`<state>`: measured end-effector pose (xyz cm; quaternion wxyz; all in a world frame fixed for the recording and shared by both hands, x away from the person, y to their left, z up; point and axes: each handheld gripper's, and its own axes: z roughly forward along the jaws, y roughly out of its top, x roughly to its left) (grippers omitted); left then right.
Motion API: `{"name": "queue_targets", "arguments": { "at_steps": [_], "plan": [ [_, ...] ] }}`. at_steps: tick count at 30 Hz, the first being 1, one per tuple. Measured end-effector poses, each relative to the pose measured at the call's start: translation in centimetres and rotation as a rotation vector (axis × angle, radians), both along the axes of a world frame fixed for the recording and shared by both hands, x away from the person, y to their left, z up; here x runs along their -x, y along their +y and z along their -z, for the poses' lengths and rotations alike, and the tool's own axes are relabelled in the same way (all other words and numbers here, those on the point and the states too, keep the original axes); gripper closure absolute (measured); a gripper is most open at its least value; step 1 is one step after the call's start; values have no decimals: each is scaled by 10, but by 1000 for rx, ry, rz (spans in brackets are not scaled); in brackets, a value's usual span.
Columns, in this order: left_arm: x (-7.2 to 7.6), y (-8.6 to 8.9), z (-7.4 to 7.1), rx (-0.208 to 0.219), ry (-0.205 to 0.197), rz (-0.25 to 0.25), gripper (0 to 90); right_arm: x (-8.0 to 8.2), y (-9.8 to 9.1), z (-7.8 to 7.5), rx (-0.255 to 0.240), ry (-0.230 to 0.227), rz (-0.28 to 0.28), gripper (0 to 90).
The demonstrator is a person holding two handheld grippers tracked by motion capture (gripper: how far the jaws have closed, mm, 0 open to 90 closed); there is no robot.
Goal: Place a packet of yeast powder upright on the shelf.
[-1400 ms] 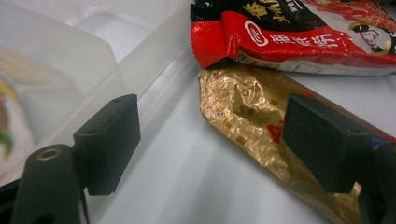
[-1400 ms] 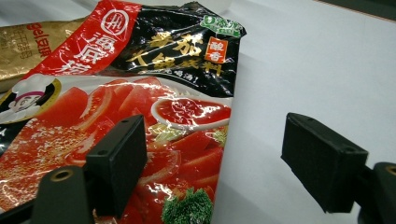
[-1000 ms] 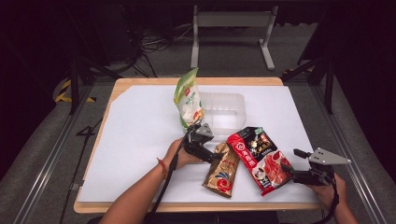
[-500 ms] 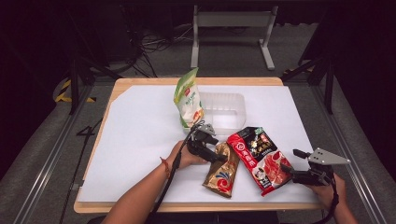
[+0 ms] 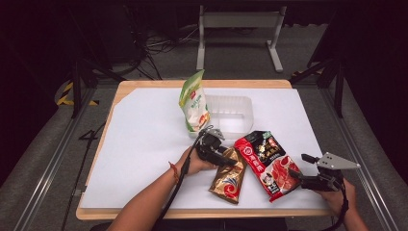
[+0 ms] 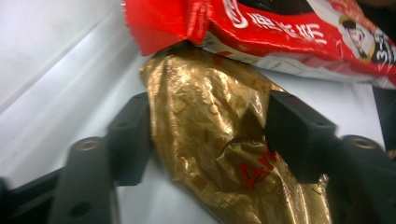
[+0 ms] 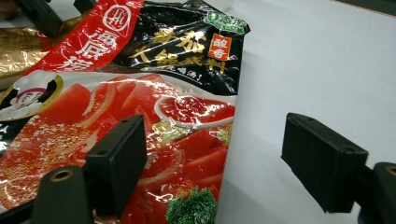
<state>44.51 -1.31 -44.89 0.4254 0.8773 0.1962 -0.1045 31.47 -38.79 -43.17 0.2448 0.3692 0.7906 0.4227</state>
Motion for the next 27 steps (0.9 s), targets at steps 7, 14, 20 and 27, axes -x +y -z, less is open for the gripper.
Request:
{"name": "queue_targets", "arguments": {
  "at_steps": [7, 14, 20, 27],
  "plan": [
    [-1, 9, 0, -42, -45, -79, 881, -1, 0, 0, -1, 2, -2, 226],
    [3, 13, -3, -19, -59, -96, 896, -1, -1, 0, 0, -1, 2, 226],
    [7, 28, -19, 51, -74, -134, 899, 0, -2, -1, 0, -4, 6, 225],
    [15, 54, -40, 135, -121, -193, 900, 0, -1, -1, 0, -6, 7, 225]
  ]
}}
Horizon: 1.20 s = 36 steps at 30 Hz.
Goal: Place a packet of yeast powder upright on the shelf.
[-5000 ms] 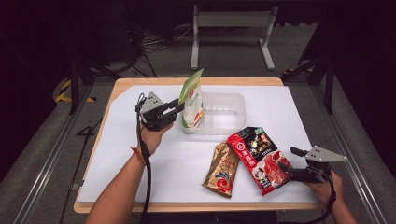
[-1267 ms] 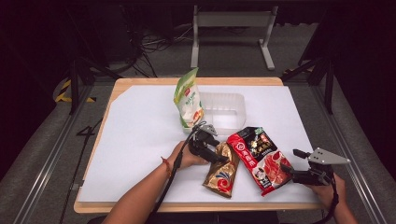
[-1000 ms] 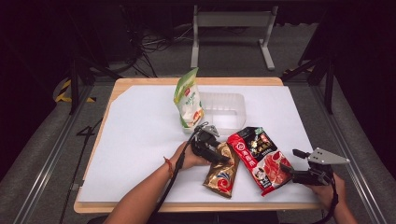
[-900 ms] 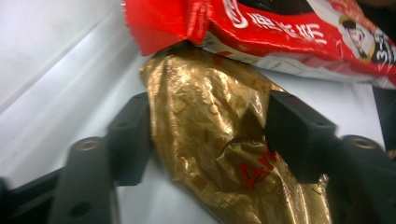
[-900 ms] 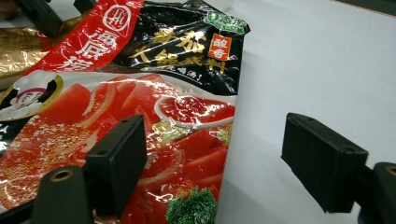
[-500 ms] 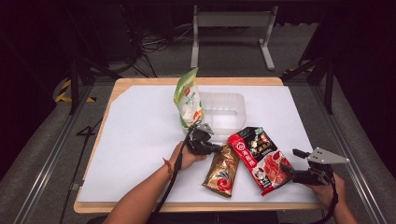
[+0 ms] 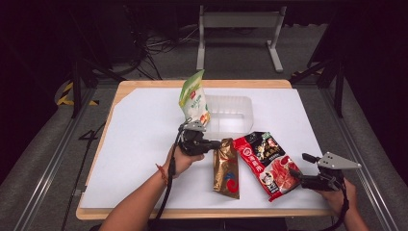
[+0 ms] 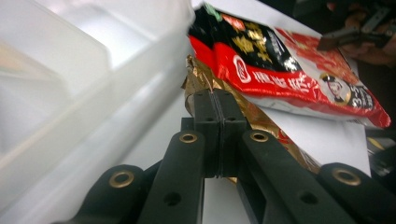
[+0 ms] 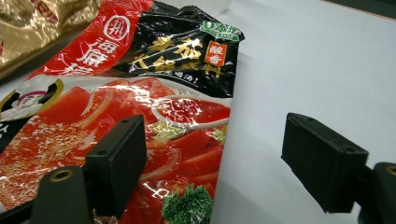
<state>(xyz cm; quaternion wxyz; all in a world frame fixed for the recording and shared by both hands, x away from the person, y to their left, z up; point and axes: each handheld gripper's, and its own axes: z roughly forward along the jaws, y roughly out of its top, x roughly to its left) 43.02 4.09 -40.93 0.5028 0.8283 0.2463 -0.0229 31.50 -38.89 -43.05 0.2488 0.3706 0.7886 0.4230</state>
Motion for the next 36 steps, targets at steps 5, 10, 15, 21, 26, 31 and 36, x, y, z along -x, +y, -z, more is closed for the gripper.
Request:
{"name": "queue_targets", "arguments": {
  "at_steps": [5, 10, 15, 21, 26, 31, 36],
  "plan": [
    [5, 13, -11, 42, -37, -37, 900, 0, 0, 0, -1, -2, 1, 225],
    [14, 27, -29, 123, -95, -73, 900, 0, 0, -1, 0, -5, 2, 225],
    [21, 36, -41, 187, -119, -104, 900, 0, -1, -1, -3, -7, 4, 225],
    [26, 43, -52, 234, -149, -126, 900, 0, 0, -1, -4, -9, 2, 224],
    [27, 46, -59, 257, -175, -138, 900, 0, -1, -1, -5, -8, 4, 224],
    [27, 46, -65, 268, -193, -137, 900, 0, -1, -1, -3, -7, 4, 223],
    [27, 48, -75, 286, -216, -141, 900, 0, -1, -1, -3, -7, 4, 222]
  ]
}}
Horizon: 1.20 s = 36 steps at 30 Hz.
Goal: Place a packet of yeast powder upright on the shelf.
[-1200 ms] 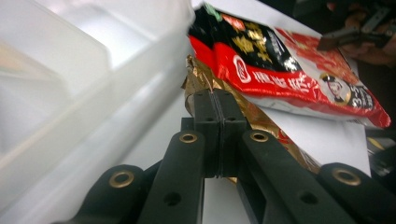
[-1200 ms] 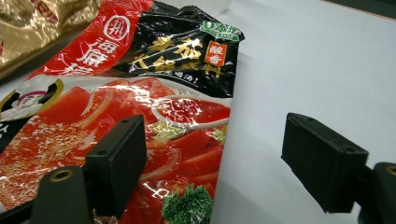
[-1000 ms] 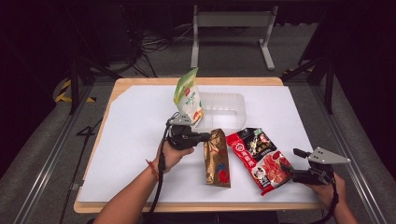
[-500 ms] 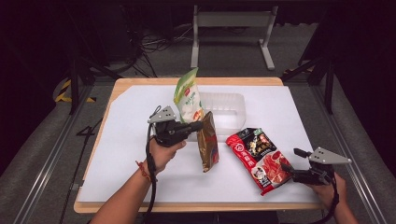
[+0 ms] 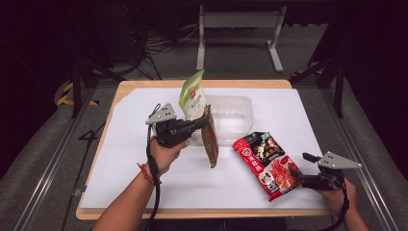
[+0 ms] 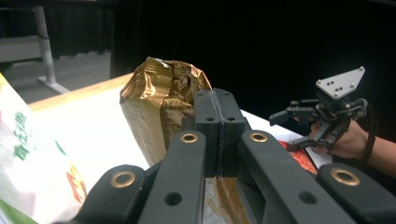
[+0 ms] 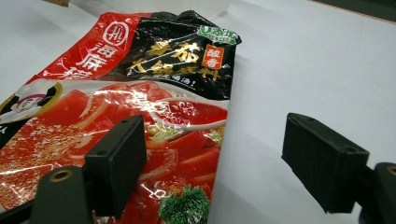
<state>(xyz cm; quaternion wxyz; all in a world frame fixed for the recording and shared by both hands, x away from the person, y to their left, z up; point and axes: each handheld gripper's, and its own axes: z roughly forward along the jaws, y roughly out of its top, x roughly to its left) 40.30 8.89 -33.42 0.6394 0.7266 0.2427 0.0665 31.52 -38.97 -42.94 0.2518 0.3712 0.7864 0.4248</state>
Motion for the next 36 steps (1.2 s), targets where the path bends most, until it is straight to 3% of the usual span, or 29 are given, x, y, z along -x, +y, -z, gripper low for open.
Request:
{"name": "queue_targets", "arguments": {
  "at_steps": [2, 13, 18, 31, 36],
  "plan": [
    [-2, 1, -4, 16, 0, -2, 900, 0, 0, 0, -1, -1, 0, 222],
    [-13, -10, -22, 16, -49, -9, 900, 0, -1, 0, -5, 1, 1, 221],
    [-24, -16, -28, 16, -45, -5, 900, 0, -1, 0, -6, 1, 1, 219],
    [-54, -27, -29, -31, -46, -53, 900, 0, -1, 1, -3, 2, 2, 218],
    [-64, -29, -31, -48, -49, -92, 900, 0, -3, 1, -1, 3, 8, 218]
  ]
}}
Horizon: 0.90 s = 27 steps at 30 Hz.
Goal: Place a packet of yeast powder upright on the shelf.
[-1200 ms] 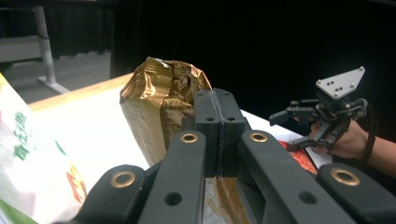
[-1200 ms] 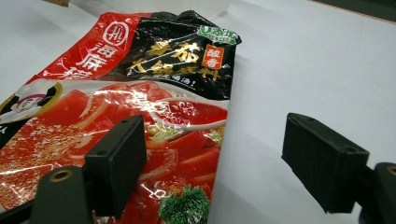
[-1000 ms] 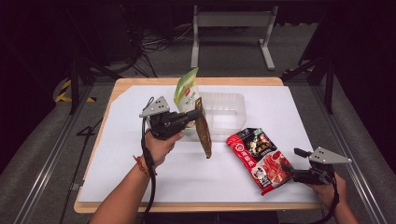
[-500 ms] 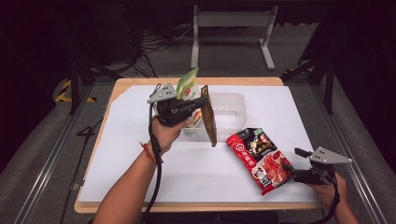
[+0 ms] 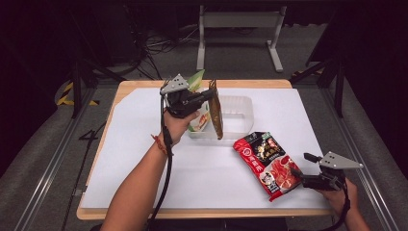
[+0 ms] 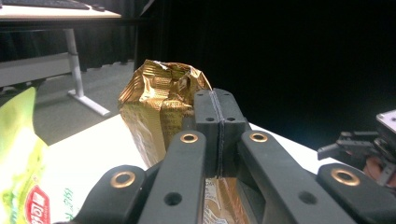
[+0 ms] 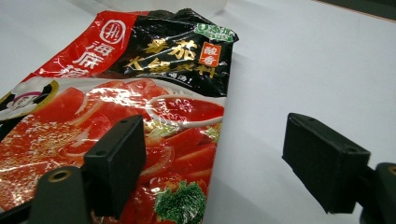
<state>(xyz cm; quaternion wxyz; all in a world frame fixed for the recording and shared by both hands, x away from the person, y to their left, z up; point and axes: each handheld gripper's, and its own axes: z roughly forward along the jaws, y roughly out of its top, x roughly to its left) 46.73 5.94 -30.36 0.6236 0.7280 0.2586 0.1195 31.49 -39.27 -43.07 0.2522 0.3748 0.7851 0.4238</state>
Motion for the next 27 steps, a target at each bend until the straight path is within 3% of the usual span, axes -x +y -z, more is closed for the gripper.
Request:
{"name": "queue_targets", "arguments": {
  "at_steps": [10, 15, 17, 27],
  "plan": [
    [-14, 4, -10, -6, -18, -56, 900, 0, 0, 0, -1, -1, -2, 217],
    [-15, 5, -11, -4, -25, -50, 900, 0, -1, 0, -1, 0, 0, 217],
    [-16, 3, -11, -29, -34, -64, 900, 0, 0, 0, 0, -1, 0, 217],
    [-16, 9, -10, -17, -34, -86, 900, 0, -1, 0, 1, -3, 0, 217]
  ]
}}
